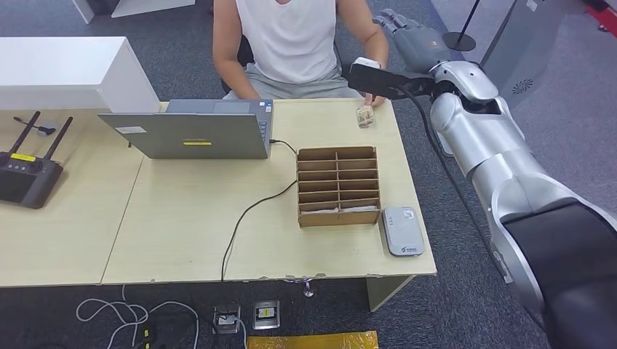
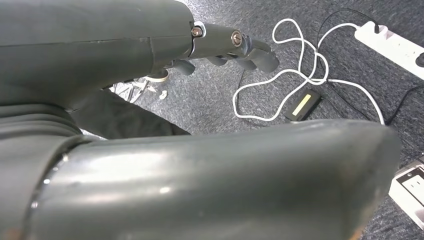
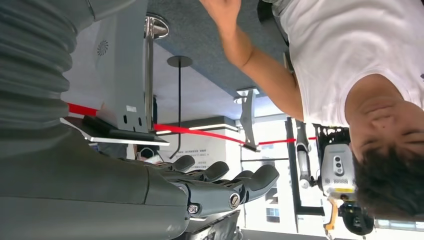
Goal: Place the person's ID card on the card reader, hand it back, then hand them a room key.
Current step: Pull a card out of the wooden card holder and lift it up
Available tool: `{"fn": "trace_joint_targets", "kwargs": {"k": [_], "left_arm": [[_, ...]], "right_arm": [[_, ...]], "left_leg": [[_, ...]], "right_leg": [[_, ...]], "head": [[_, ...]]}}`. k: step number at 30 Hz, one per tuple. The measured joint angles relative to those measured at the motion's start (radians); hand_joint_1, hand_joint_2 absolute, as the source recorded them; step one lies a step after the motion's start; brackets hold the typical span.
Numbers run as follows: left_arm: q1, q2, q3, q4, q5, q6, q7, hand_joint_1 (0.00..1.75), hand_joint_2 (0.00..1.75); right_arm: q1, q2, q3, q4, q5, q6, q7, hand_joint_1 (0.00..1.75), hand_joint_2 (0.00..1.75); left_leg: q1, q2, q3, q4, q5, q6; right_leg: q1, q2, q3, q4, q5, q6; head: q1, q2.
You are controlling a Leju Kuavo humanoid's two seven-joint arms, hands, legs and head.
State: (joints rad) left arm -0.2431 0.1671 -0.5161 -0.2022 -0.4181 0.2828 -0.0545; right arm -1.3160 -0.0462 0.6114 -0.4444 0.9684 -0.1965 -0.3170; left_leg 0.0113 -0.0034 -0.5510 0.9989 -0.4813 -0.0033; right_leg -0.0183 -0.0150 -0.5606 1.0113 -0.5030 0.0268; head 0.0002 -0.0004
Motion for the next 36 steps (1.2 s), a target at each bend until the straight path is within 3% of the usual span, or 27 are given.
{"fn": "trace_joint_targets", "kwargs": {"k": [7, 9, 12, 15, 18, 22, 26, 36], "left_arm": [[0.007, 0.000, 0.000, 0.000, 0.022, 0.016, 0.000, 0.00, 0.00], [0.014, -0.001, 0.001, 0.000, 0.038, 0.028, 0.000, 0.00, 0.00], [0.033, -0.004, 0.003, 0.000, 0.063, 0.047, -0.001, 0.00, 0.00], [0.059, -0.007, 0.005, 0.000, 0.081, 0.065, -0.007, 0.00, 0.00], [0.082, -0.008, 0.008, 0.000, 0.095, 0.078, -0.012, 0.00, 0.00], [0.104, -0.008, 0.015, 0.001, 0.106, 0.087, -0.012, 0.00, 0.00], [0.111, -0.006, 0.022, 0.001, 0.107, 0.092, -0.014, 0.00, 0.00], [0.111, -0.006, 0.023, 0.001, 0.093, 0.094, -0.016, 0.00, 0.00]], "right_arm": [[-0.022, -0.009, -0.016, 0.002, -0.120, -0.021, -0.036, 0.00, 1.75], [-0.034, -0.012, -0.038, -0.004, -0.219, 0.031, -0.063, 0.00, 1.75], [-0.026, -0.022, -0.074, -0.047, -0.397, 0.191, -0.065, 0.00, 1.75], [0.069, -0.057, -0.097, -0.195, -0.555, 0.357, 0.056, 0.00, 1.75], [0.242, -0.110, -0.115, -0.424, -0.644, 0.420, 0.214, 0.00, 1.75], [0.471, -0.171, -0.133, -0.675, -0.631, 0.416, 0.272, 0.00, 1.75], [0.623, -0.212, -0.134, -0.850, -0.543, 0.399, 0.276, 0.00, 1.75], [0.784, -0.257, -0.130, -1.054, -0.347, 0.358, 0.281, 0.00, 1.75]], "left_leg": [[0.000, 0.000, 0.000, 0.000, 0.000, 0.000], [0.000, 0.000, 0.000, 0.000, 0.000, 0.000], [0.000, 0.000, 0.001, 0.000, 0.000, 0.000], [0.001, 0.001, 0.003, 0.000, -0.001, -0.001], [0.001, 0.000, 0.004, 0.000, -0.001, 0.000], [0.001, 0.000, 0.003, 0.000, -0.001, 0.000], [0.001, 0.002, 0.003, 0.000, -0.002, -0.001], [0.002, 0.002, 0.003, 0.000, -0.002, -0.001]], "right_leg": [[0.000, 0.000, 0.000, 0.000, 0.000, 0.000], [0.000, 0.001, 0.000, 0.000, 0.000, 0.000], [0.000, 0.001, 0.000, 0.000, 0.000, 0.000], [0.000, 0.002, 0.002, -0.001, 0.000, 0.000], [0.001, 0.000, 0.004, -0.002, 0.000, 0.000], [0.001, 0.000, 0.003, -0.002, 0.000, 0.000], [0.001, 0.002, 0.002, -0.002, 0.000, 0.000], [0.001, 0.003, 0.003, -0.002, 0.000, -0.001]], "head": [[0.000, 0.000], [0.000, 0.000], [0.000, 0.000], [0.000, 0.000], [0.000, 0.000], [0.000, 0.000], [0.000, 0.000], [0.000, 0.000]]}}
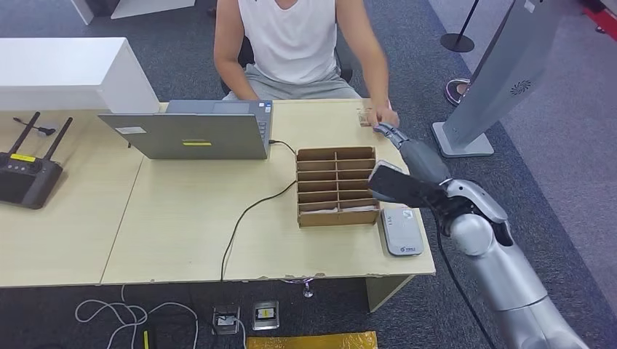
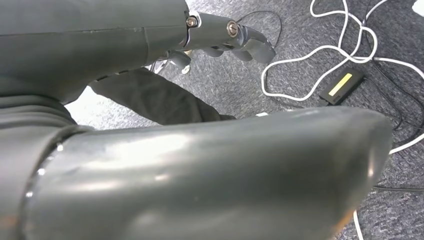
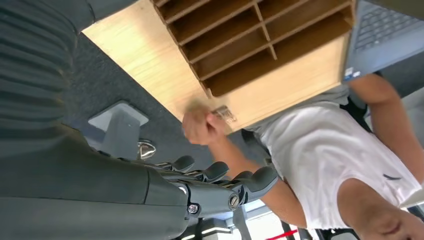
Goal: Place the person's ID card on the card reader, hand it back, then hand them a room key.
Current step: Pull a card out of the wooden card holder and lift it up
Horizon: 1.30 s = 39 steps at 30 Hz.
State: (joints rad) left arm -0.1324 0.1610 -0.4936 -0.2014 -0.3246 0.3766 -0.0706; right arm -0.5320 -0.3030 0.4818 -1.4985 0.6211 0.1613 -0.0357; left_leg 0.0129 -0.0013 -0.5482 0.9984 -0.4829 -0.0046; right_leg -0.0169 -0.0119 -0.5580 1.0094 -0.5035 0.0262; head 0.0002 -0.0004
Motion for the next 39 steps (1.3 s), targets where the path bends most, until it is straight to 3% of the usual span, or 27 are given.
{"fn": "trace_joint_targets", "kwargs": {"k": [8, 25, 34, 39], "left_arm": [[-0.007, 0.000, 0.000, 0.000, 0.002, 0.006, -0.004, 0.00, 0.00], [-0.018, 0.000, 0.004, 0.000, 0.005, 0.005, -0.004, 0.00, 0.00], [-0.008, -0.003, 0.010, 0.000, 0.011, 0.009, -0.004, 0.00, 0.00], [-0.008, -0.007, 0.014, 0.000, 0.012, 0.009, -0.004, 0.00, 0.00]], "right_arm": [[0.110, 0.000, 0.019, -0.048, 0.130, -0.024, 0.015, 0.00, 1.75], [0.174, 0.001, 0.059, -0.084, 0.192, 0.020, 0.045, 0.00, 1.75], [0.181, 0.010, 0.100, -0.078, 0.506, -0.034, 0.158, 0.00, 1.75], [0.173, 0.031, 0.108, -0.050, 0.540, -0.050, 0.162, 0.00, 1.75]], "left_leg": [[0.000, 0.000, -0.001, 0.000, 0.000, 0.000], [0.000, 0.000, -0.001, 0.000, 0.000, 0.000], [0.000, 0.000, -0.001, 0.000, 0.000, 0.000], [0.000, 0.000, -0.001, 0.000, 0.000, 0.000]], "right_leg": [[0.000, 0.000, -0.001, 0.000, 0.000, 0.000], [0.000, 0.001, -0.001, 0.000, 0.000, 0.000], [0.000, 0.000, -0.001, 0.000, 0.000, -0.001], [0.000, 0.000, -0.001, 0.000, 0.000, -0.001]], "head": [[0.000, 0.000], [0.000, 0.000], [0.000, 0.000], [0.000, 0.000]]}}
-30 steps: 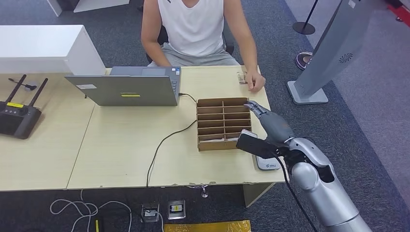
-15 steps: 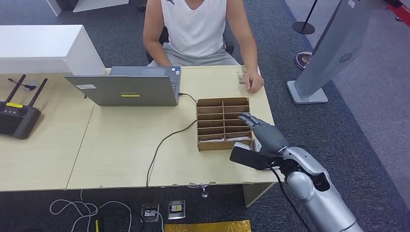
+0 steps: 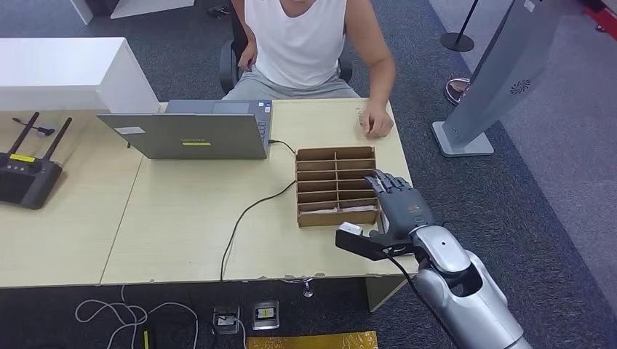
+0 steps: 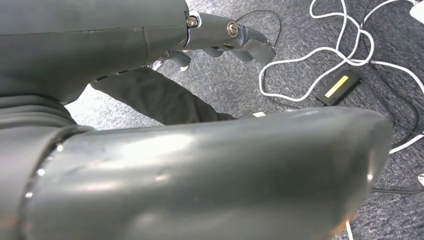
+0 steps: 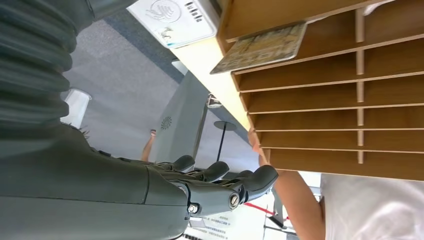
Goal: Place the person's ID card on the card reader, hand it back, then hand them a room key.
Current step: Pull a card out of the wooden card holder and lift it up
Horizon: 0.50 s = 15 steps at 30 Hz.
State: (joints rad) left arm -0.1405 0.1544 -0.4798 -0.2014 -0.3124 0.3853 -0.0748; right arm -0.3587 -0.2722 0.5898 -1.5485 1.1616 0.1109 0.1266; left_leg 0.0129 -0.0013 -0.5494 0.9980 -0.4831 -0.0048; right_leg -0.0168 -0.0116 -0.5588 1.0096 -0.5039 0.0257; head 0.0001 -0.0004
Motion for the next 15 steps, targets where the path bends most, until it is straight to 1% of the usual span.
{"fn": "trace_joint_targets", "kwargs": {"k": [11, 15], "left_arm": [[0.000, -0.002, 0.001, 0.000, 0.001, 0.000, 0.000, 0.00, 0.00], [0.001, -0.003, 0.002, 0.000, 0.000, 0.000, 0.000, 0.00, 0.00]], "right_arm": [[-0.006, 0.018, 0.011, 0.030, 0.004, -0.004, 0.003, 0.00, 1.75], [-0.006, 0.029, 0.020, 0.053, 0.022, -0.026, 0.010, 0.00, 1.75]], "left_leg": [[0.000, 0.000, 0.000, 0.000, 0.000, 0.000], [0.000, 0.000, 0.000, 0.000, 0.000, 0.000]], "right_leg": [[0.000, -0.001, 0.000, 0.000, 0.000, 0.000], [0.000, -0.001, 0.000, 0.000, 0.000, 0.000]], "head": [[0.000, 0.000], [0.000, 0.000]]}}
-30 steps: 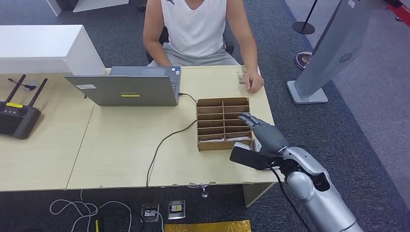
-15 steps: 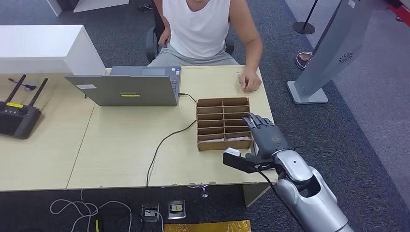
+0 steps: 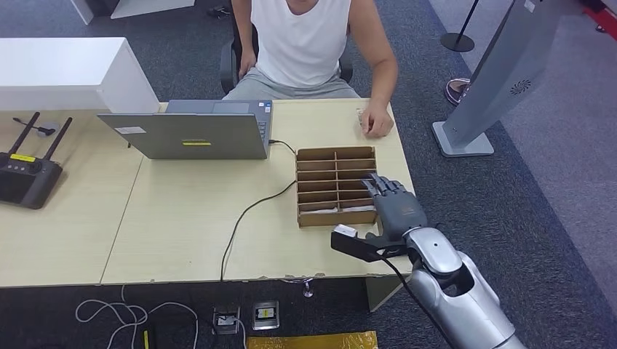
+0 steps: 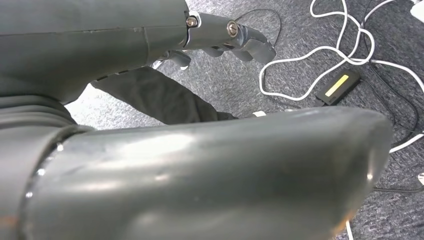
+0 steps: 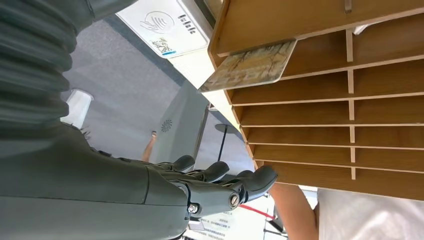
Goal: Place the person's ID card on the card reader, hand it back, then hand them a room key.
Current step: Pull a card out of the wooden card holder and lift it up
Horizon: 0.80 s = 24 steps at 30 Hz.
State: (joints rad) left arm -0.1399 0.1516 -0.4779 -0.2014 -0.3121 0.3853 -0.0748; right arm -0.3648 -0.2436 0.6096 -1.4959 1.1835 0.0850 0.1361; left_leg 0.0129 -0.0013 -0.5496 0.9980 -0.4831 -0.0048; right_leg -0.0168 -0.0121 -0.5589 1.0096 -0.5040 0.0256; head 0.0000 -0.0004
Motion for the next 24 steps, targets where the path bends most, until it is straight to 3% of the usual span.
{"fn": "trace_joint_targets", "kwargs": {"k": [5, 24], "left_arm": [[0.000, -0.002, 0.000, 0.000, -0.003, -0.001, 0.000, 0.00, 0.00], [-0.008, -0.005, 0.000, 0.000, -0.017, -0.018, 0.002, 0.00, 0.00]], "right_arm": [[0.002, 0.019, 0.002, 0.036, 0.010, -0.043, 0.006, 0.00, 1.75], [-0.014, 0.054, 0.003, 0.130, -0.020, -0.065, -0.010, 0.00, 1.75]], "left_leg": [[0.000, 0.000, 0.000, 0.000, 0.000, 0.000], [0.000, 0.000, 0.000, 0.000, 0.000, 0.000]], "right_leg": [[0.000, 0.000, 0.000, 0.000, 0.000, 0.000], [0.000, 0.001, 0.000, 0.000, 0.000, 0.000]], "head": [[0.000, 0.000], [0.000, 0.000]]}}
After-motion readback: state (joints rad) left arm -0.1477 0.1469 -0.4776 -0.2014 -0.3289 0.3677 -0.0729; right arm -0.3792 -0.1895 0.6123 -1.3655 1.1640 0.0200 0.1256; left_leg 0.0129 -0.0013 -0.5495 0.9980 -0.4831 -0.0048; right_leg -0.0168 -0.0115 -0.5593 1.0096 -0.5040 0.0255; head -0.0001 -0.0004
